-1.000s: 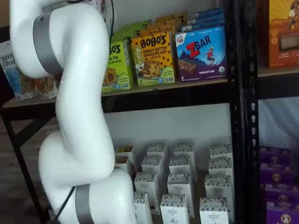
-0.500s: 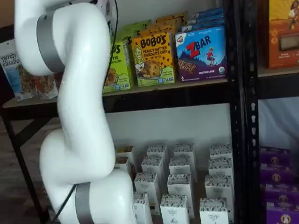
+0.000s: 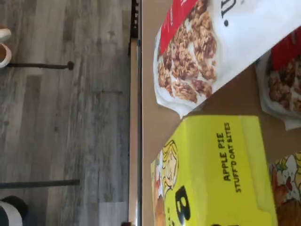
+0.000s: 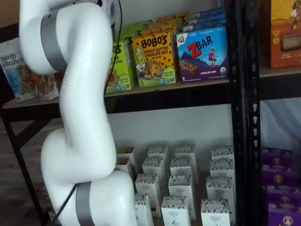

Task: Pick the green box on the top shelf, the fourth from the left

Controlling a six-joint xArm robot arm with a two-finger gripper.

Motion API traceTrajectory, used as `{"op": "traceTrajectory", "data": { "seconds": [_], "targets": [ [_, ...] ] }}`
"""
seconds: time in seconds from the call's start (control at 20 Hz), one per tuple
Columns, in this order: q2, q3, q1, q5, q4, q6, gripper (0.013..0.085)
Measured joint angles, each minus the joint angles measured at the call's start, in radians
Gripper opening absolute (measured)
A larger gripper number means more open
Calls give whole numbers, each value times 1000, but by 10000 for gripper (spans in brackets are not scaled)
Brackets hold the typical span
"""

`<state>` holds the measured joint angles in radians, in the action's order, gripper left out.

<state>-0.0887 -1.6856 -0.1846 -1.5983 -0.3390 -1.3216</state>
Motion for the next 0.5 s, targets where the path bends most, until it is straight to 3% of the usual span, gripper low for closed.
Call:
{"op": "traceTrajectory", "data": {
  "seconds": [0.5],
  "targets": [
    [15,4,-2,5,32,-9,850]
  ]
}}
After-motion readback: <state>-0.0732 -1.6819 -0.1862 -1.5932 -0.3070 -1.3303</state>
